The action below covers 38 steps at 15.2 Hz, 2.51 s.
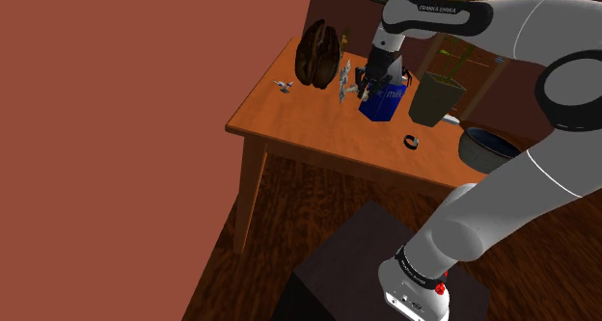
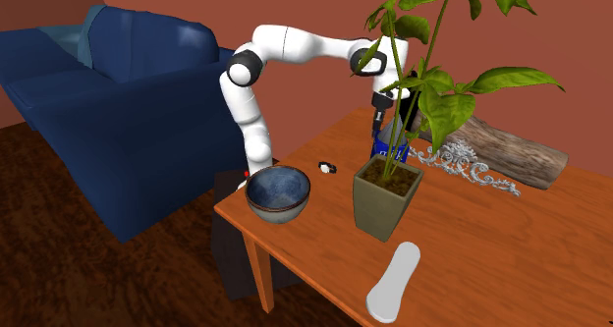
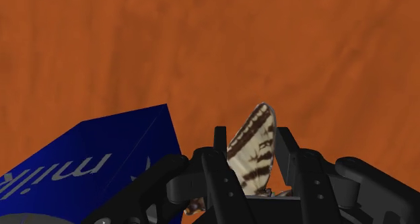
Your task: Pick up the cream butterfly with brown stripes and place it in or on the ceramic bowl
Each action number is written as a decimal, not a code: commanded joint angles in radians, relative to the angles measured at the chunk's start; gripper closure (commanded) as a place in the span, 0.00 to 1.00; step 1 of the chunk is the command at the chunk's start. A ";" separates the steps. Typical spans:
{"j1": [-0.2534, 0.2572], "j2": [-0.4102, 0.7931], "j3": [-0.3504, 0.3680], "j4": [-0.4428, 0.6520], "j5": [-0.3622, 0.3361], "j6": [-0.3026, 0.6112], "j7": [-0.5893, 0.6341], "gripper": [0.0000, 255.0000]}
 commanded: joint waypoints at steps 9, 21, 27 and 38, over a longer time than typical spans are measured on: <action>0.004 0.022 0.003 0.154 0.008 -0.134 -0.005 1.00; -0.047 -0.163 -0.035 0.056 -0.067 -0.207 -0.083 1.00; -0.101 -0.311 -0.077 -0.042 -0.141 -0.240 -0.163 1.00; -0.204 -0.513 -0.189 -0.114 -0.290 -0.326 -0.356 1.00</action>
